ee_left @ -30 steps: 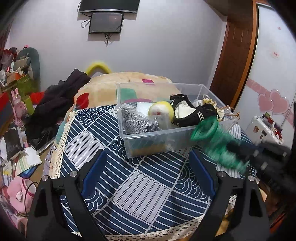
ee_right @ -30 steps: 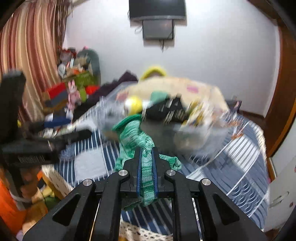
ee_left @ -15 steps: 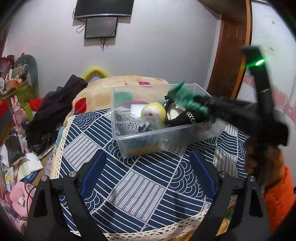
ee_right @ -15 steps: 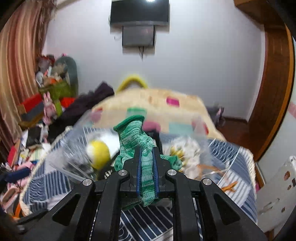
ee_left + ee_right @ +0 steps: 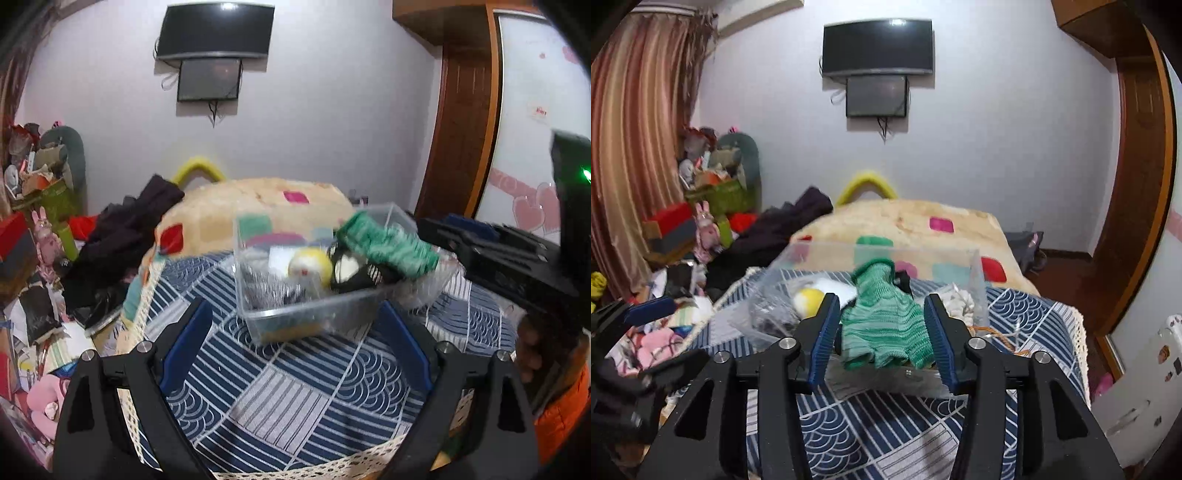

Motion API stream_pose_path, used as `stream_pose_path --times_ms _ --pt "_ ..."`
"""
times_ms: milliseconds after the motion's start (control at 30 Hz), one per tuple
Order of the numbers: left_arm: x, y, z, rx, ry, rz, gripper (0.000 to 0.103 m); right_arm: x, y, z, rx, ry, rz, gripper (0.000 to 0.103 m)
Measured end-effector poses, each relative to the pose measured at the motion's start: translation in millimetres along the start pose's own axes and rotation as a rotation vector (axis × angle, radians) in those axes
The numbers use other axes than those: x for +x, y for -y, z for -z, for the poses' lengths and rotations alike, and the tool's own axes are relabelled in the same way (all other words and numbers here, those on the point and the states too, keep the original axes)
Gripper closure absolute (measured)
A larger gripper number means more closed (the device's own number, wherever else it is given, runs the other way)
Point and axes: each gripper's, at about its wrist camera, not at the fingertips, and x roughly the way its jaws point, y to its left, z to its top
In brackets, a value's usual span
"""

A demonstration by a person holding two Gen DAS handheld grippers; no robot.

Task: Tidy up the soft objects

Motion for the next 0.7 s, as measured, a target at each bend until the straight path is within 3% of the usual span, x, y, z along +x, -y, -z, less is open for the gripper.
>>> stream_pose_path --times_ms 367,500,700 --pt "-57 15 -34 0.01 0.219 -0.03 0.001 -74 -1 -12 0.016 0.205 -0.034 0.022" --pt "-71 20 -40 0.015 0.26 -0.037 0.001 -94 -2 -13 0.022 0.268 -0.032 0.02" --pt "-82 23 -39 0.012 0.283 -0.043 0.0 -102 -6 -9 0.032 0.292 -0.035 0.02"
